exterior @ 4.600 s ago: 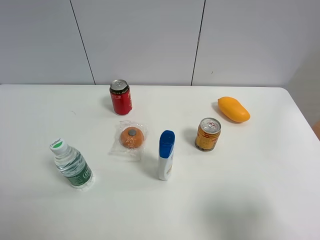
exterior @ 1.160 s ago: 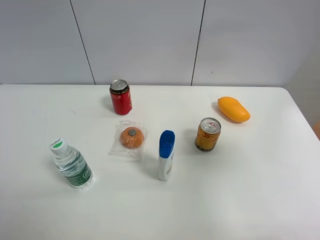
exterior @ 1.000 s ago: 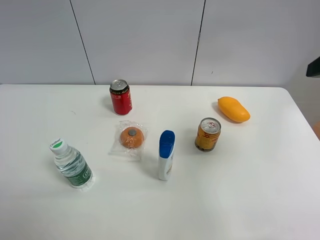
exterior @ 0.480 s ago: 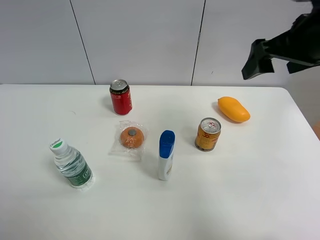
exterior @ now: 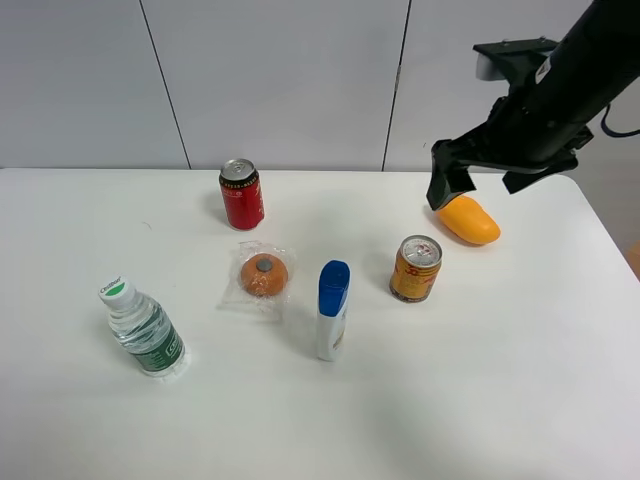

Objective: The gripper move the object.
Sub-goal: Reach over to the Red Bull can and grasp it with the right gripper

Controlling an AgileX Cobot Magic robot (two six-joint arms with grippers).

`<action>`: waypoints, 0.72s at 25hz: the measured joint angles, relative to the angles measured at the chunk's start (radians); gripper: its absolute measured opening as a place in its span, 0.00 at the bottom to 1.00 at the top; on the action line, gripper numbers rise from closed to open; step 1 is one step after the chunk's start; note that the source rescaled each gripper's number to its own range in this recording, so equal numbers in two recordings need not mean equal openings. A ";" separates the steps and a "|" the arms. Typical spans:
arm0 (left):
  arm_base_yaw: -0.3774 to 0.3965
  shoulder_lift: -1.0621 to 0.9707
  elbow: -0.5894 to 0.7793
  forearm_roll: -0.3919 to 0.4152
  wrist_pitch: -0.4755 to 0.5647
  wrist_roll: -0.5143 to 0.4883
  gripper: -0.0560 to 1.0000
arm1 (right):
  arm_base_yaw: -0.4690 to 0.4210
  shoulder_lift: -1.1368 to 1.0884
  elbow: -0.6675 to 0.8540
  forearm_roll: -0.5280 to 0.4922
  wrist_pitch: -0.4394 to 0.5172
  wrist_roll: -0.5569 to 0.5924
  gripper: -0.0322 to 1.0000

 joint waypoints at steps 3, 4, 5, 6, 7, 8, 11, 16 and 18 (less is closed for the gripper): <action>0.000 0.000 0.000 0.000 0.000 0.000 1.00 | 0.020 0.048 0.000 0.001 -0.001 -0.003 0.91; 0.000 0.000 0.000 0.000 0.000 0.000 1.00 | 0.025 0.065 0.000 0.001 -0.001 -0.005 0.91; 0.000 0.000 0.000 0.000 0.000 0.000 1.00 | 0.027 0.080 0.000 0.002 -0.001 -0.005 0.91; 0.000 0.000 0.000 0.000 0.000 0.000 1.00 | 0.027 0.097 0.000 0.004 -0.001 -0.006 0.91; 0.000 0.000 0.000 0.000 0.000 0.000 1.00 | 0.027 0.114 0.000 0.005 -0.002 -0.006 0.91; 0.000 0.000 0.000 0.000 0.000 0.000 1.00 | 0.027 0.131 0.000 0.004 -0.003 -0.006 0.91; 0.000 0.000 0.000 0.000 0.000 0.000 1.00 | 0.027 0.174 -0.010 0.004 -0.003 -0.006 0.91; 0.000 0.000 0.000 0.000 0.000 0.000 1.00 | 0.035 0.227 -0.020 0.005 -0.007 -0.006 0.91; 0.000 0.000 0.000 0.000 0.000 0.000 1.00 | 0.035 0.246 -0.020 0.005 -0.013 -0.006 0.91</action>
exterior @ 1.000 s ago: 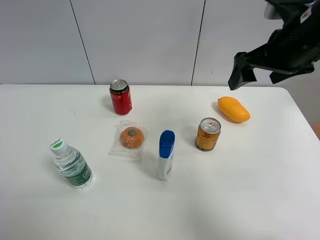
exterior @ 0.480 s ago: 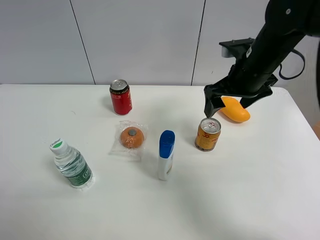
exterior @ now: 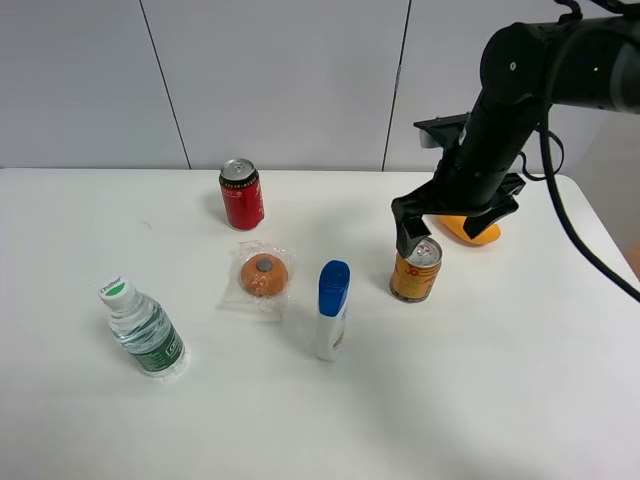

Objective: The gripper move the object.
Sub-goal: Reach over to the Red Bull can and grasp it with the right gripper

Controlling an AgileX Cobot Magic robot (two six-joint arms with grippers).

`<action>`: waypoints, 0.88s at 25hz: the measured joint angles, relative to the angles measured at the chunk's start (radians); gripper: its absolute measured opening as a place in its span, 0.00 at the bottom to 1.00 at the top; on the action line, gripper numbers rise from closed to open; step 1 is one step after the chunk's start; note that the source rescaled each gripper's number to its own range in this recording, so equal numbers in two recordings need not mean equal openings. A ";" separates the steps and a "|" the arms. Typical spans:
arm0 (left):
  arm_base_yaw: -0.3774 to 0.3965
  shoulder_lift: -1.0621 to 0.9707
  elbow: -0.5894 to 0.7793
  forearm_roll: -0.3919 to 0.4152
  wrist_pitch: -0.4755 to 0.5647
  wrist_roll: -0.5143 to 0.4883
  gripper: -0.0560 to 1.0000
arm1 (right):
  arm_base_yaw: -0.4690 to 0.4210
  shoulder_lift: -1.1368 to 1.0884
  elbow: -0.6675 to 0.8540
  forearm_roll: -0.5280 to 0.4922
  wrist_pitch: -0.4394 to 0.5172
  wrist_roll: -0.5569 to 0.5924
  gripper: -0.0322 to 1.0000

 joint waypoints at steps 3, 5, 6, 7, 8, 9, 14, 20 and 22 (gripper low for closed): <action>0.000 0.000 0.000 0.000 0.000 0.000 1.00 | 0.000 0.025 -0.001 -0.001 -0.020 -0.005 0.91; 0.000 0.000 0.000 0.000 0.000 0.000 1.00 | 0.000 0.038 -0.002 -0.003 -0.028 -0.010 0.91; 0.000 0.000 0.000 0.000 0.000 0.000 1.00 | 0.000 0.047 -0.004 -0.003 -0.036 -0.010 0.91; 0.000 0.000 0.000 0.000 0.000 0.000 1.00 | 0.000 0.055 -0.004 -0.004 -0.042 -0.011 0.91; 0.000 0.000 0.000 0.000 0.000 0.000 1.00 | 0.000 0.063 -0.004 -0.004 -0.044 -0.013 0.91; 0.000 0.000 0.000 0.000 0.000 0.000 1.00 | 0.000 0.072 -0.004 -0.004 -0.045 -0.014 0.91; 0.000 0.000 0.000 0.000 0.000 0.000 1.00 | 0.000 0.128 -0.004 -0.004 -0.078 -0.017 0.91; 0.000 0.000 0.000 0.000 0.000 0.000 1.00 | 0.000 0.170 -0.004 -0.004 -0.116 -0.017 0.91; 0.000 0.000 0.000 0.000 0.000 0.000 1.00 | 0.000 0.185 -0.004 -0.004 -0.119 -0.017 0.91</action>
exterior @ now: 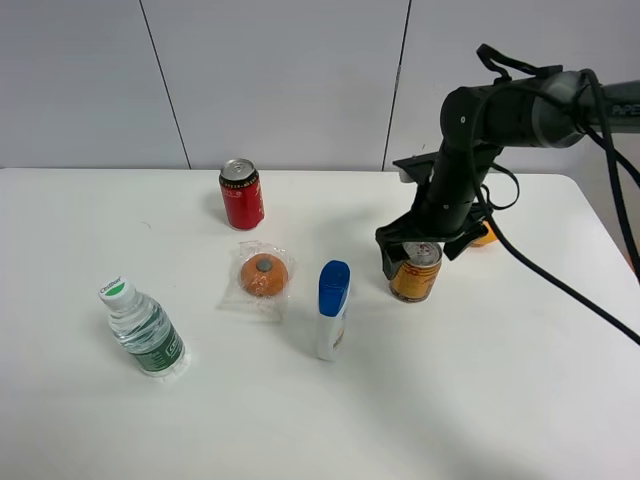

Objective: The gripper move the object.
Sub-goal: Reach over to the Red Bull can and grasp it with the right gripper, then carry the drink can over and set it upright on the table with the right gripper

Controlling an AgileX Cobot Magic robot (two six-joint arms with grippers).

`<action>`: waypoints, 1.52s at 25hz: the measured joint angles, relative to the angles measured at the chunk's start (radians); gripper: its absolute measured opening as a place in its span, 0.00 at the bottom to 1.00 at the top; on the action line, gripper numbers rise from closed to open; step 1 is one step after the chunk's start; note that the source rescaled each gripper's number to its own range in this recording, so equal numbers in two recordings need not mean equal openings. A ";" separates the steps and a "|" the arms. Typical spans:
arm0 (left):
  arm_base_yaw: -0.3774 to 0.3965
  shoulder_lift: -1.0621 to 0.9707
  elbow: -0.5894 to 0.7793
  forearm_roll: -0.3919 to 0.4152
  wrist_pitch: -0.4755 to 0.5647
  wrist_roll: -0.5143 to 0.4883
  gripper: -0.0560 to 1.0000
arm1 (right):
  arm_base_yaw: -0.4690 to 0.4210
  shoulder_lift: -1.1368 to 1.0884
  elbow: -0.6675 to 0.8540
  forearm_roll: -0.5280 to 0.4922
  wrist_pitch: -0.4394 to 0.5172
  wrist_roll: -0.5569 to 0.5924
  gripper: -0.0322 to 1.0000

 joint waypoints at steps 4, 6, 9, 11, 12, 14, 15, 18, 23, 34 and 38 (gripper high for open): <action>0.000 0.000 0.000 -0.001 0.000 0.000 1.00 | 0.000 0.016 0.000 0.000 -0.002 0.001 0.75; 0.000 0.000 0.000 -0.001 0.000 0.000 1.00 | 0.000 0.019 0.000 0.000 -0.002 0.006 0.57; 0.000 0.000 0.000 -0.001 0.000 0.000 1.00 | 0.000 0.022 0.000 0.000 -0.008 0.011 0.39; 0.000 0.000 0.000 -0.001 0.000 0.000 1.00 | 0.000 0.025 0.000 0.000 -0.024 0.011 0.35; 0.000 0.000 0.000 -0.001 0.000 0.000 1.00 | 0.000 0.025 0.000 0.000 -0.031 0.011 0.35; 0.000 0.000 0.000 -0.001 0.000 0.000 1.00 | 0.000 0.025 0.000 0.000 -0.039 0.011 0.34; 0.000 0.000 0.000 -0.001 0.000 0.000 1.00 | 0.000 0.025 0.000 0.000 -0.046 0.011 0.33; 0.000 0.000 0.000 -0.001 0.000 0.000 1.00 | 0.000 0.025 0.000 0.000 -0.053 0.011 0.33; 0.000 0.000 0.000 -0.001 0.000 0.000 1.00 | 0.000 0.025 0.000 0.000 -0.057 0.011 0.33; 0.000 0.000 0.000 -0.001 0.000 0.000 1.00 | 0.000 0.025 0.000 -0.004 -0.056 0.011 0.03; 0.000 0.000 0.000 -0.001 0.000 0.000 1.00 | 0.000 0.025 0.000 -0.004 -0.043 0.011 0.03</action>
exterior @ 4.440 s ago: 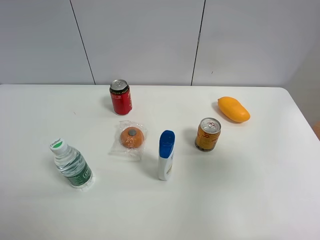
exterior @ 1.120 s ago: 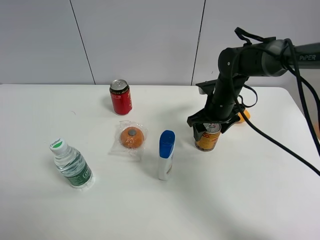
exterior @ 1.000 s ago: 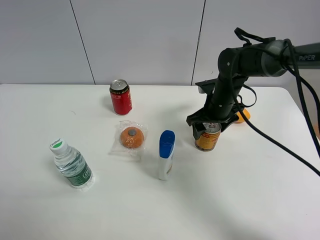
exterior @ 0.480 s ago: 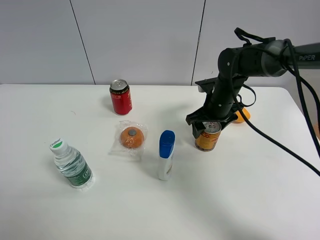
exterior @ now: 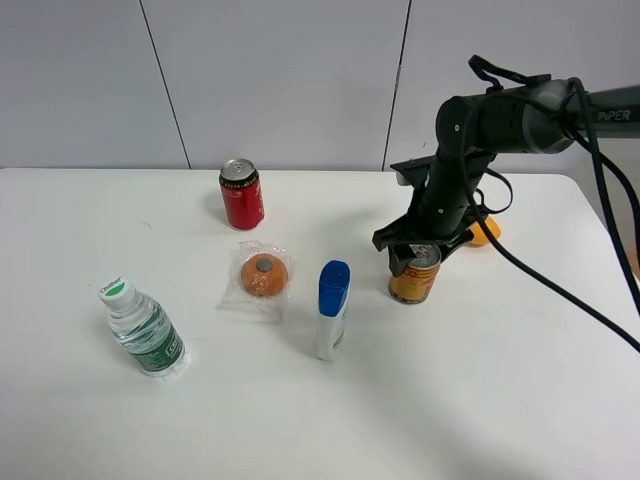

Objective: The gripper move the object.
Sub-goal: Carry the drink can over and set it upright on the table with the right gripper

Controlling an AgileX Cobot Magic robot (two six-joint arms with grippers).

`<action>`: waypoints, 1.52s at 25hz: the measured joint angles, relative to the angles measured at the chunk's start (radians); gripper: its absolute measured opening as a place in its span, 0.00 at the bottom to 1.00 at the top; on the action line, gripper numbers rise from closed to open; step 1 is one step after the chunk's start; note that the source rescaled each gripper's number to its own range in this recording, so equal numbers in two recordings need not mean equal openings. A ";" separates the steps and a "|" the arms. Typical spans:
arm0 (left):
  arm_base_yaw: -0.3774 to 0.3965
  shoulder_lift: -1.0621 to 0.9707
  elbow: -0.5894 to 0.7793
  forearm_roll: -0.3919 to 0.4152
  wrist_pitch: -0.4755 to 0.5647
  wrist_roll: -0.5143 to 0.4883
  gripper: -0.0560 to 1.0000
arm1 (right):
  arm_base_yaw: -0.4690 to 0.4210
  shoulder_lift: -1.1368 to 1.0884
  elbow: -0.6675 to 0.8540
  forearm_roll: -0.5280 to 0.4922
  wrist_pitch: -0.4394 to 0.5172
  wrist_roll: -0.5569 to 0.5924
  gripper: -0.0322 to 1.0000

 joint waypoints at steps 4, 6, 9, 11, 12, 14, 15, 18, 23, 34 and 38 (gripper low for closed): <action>0.000 0.000 0.000 0.000 0.000 0.000 1.00 | 0.000 0.000 0.000 0.000 0.033 0.000 0.03; 0.000 0.000 0.000 0.000 0.000 0.000 1.00 | 0.000 0.000 0.000 0.000 0.047 0.000 0.03; 0.000 0.000 0.000 0.000 0.000 0.000 1.00 | 0.000 0.000 0.000 0.000 0.054 0.000 0.03; 0.000 0.000 0.000 0.000 0.000 0.000 1.00 | 0.000 0.000 0.000 0.000 0.055 0.000 0.03; 0.000 0.000 0.000 0.000 0.000 0.000 1.00 | 0.000 0.000 0.000 0.000 0.055 0.000 0.03; 0.000 0.000 0.000 0.000 0.000 0.000 1.00 | 0.000 0.000 0.000 0.000 0.055 0.000 0.03; 0.000 0.000 0.000 0.000 0.000 0.000 1.00 | 0.000 0.000 0.000 0.000 0.055 0.000 0.03; 0.000 0.000 0.000 0.000 0.000 0.000 1.00 | 0.000 0.000 0.000 0.000 0.066 0.000 0.03; 0.000 0.000 0.000 0.000 0.000 0.000 1.00 | 0.000 0.000 -0.018 0.002 0.120 0.008 0.03; 0.000 0.000 0.000 0.000 0.000 0.000 1.00 | 0.000 -0.016 -0.172 0.002 0.252 0.016 0.03; 0.000 0.000 0.000 0.000 0.000 0.000 1.00 | 0.000 -0.016 -0.228 0.002 0.257 0.016 0.03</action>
